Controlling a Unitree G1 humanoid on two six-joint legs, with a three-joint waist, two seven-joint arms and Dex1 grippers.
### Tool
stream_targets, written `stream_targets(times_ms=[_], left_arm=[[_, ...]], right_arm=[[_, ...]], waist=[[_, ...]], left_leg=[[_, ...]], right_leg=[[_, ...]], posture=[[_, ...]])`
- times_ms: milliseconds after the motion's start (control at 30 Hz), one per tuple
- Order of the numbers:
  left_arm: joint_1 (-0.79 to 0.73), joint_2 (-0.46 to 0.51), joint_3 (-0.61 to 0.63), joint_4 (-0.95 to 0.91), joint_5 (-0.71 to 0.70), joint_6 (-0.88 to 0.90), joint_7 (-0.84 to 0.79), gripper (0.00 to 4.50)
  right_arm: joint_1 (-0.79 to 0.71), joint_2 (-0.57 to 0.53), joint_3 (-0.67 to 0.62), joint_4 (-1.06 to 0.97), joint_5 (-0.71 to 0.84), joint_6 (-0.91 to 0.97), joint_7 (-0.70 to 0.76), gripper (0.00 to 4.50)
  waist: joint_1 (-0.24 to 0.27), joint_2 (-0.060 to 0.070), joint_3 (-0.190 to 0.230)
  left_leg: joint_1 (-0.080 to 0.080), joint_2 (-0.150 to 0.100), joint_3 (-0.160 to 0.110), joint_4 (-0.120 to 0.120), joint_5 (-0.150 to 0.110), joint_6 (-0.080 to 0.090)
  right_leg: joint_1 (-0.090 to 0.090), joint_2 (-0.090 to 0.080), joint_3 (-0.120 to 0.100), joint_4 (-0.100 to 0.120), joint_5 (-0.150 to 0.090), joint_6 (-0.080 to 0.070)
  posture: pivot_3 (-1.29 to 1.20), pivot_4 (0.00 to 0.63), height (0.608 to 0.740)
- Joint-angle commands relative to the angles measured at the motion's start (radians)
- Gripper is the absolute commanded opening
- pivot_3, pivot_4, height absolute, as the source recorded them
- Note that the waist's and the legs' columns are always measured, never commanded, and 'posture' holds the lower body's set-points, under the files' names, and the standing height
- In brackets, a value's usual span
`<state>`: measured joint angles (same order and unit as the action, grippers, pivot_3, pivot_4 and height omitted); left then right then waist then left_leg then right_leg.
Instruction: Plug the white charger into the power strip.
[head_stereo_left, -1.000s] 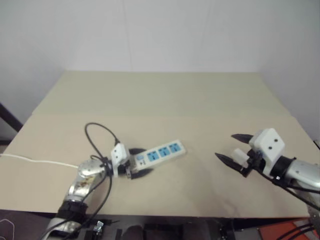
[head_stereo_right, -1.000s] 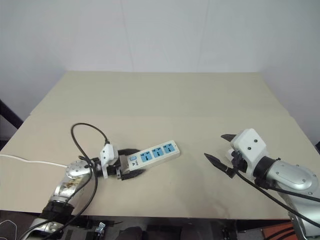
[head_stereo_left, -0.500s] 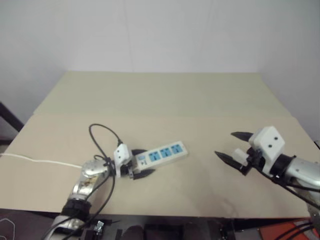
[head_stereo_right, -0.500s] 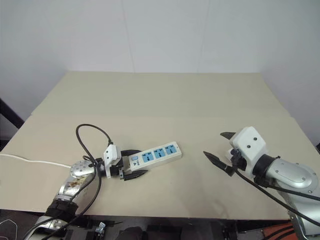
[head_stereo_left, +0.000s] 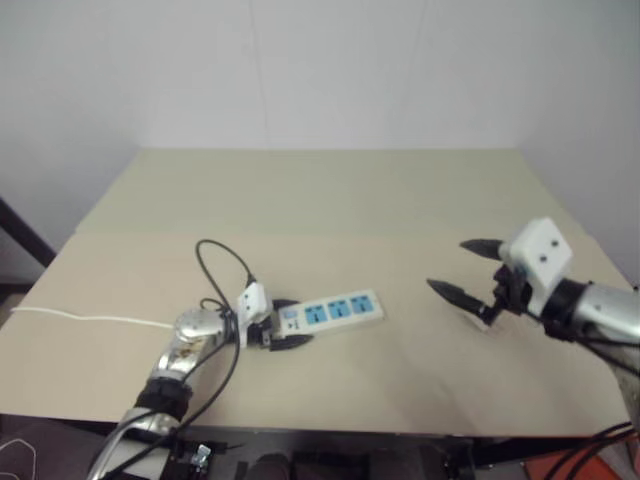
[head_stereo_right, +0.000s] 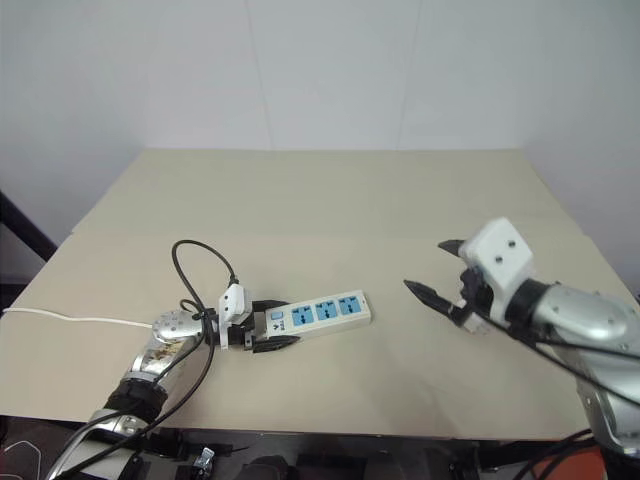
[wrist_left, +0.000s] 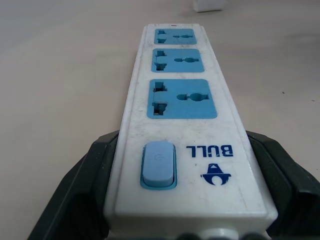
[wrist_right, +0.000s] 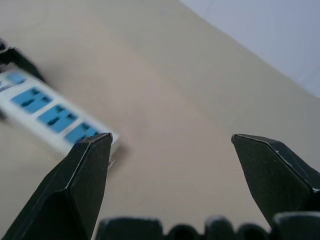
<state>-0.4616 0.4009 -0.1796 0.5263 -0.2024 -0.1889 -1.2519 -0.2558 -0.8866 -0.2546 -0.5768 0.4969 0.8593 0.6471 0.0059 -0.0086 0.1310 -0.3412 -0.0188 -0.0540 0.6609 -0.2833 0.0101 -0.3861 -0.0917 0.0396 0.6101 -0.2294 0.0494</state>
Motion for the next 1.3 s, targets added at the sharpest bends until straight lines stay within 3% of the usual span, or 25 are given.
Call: stream_targets(times_ms=[33,233,367,567,733,1033,1133,1300], left_arm=[[-0.058,-0.029,-0.062,0.060,0.030,-0.051,-0.098,3.30],[-0.098,-0.047,-0.077,0.161,0.053,-0.119,-0.161,3.30],[-0.113,-0.062,-0.073,0.195,0.059,-0.137,-0.162,3.30],[-0.109,-0.072,-0.072,0.204,0.067,-0.151,-0.152,3.30],[-0.090,-0.066,-0.076,0.178,0.065,-0.143,-0.160,3.30],[-0.088,-0.056,-0.074,0.157,0.060,-0.123,-0.168,3.30],[-0.090,-0.052,-0.075,0.156,0.058,-0.116,-0.177,3.30],[-0.103,-0.047,-0.074,0.163,0.059,-0.112,-0.185,3.30]], right_arm=[[-0.195,-0.060,0.074,0.111,0.030,0.292,-0.050,4.50],[-0.566,-0.142,0.348,0.362,0.041,0.691,-0.009,4.50],[-0.768,-0.221,0.696,0.568,-0.030,0.669,0.132,4.50],[-0.910,-0.209,0.965,0.781,-0.135,0.558,0.325,4.50],[-0.927,-0.172,1.100,0.883,-0.230,0.469,0.445,4.50],[-0.883,-0.060,1.151,1.055,-0.365,0.373,0.534,4.50],[-0.867,-0.039,1.156,1.064,-0.391,0.370,0.558,3.88],[-0.843,-0.027,1.142,1.041,-0.419,0.377,0.583,2.16]], waist=[[0.003,0.000,0.000],[0.003,0.001,-0.001],[0.006,0.002,-0.001],[0.005,0.002,-0.001],[0.004,0.003,-0.002],[0.002,0.004,-0.002],[0.002,0.004,-0.002],[0.001,0.004,-0.002]], left_leg=[[-0.003,-0.001,0.000,0.000,0.000,0.000],[-0.017,-0.001,-0.002,0.000,0.000,0.001],[-0.021,-0.002,-0.001,0.001,0.000,0.001],[-0.020,-0.002,-0.001,0.001,0.000,0.001],[-0.019,-0.002,-0.001,0.002,0.000,0.001],[-0.019,-0.002,-0.001,0.003,0.000,0.001],[-0.019,-0.002,-0.001,0.003,0.000,0.001],[-0.019,-0.002,-0.001,0.003,0.000,0.001]], right_leg=[[-0.002,0.000,0.000,-0.001,0.000,0.000],[-0.017,-0.001,-0.001,0.001,0.000,-0.001],[-0.018,-0.003,-0.002,-0.001,0.001,0.000],[-0.018,-0.003,-0.003,-0.002,0.000,0.000],[-0.018,-0.002,-0.003,0.000,0.000,0.000],[-0.019,-0.002,-0.003,0.001,0.000,0.000],[-0.019,-0.002,-0.003,0.001,0.000,0.000],[-0.019,-0.002,-0.003,0.001,0.000,0.000]], posture=[[0.00,0.150,0.740],[0.00,0.150,0.740],[0.00,0.150,0.740],[0.00,0.150,0.740],[0.00,0.150,0.740],[0.00,0.150,0.740],[0.00,0.150,0.740],[0.00,0.150,0.740]])
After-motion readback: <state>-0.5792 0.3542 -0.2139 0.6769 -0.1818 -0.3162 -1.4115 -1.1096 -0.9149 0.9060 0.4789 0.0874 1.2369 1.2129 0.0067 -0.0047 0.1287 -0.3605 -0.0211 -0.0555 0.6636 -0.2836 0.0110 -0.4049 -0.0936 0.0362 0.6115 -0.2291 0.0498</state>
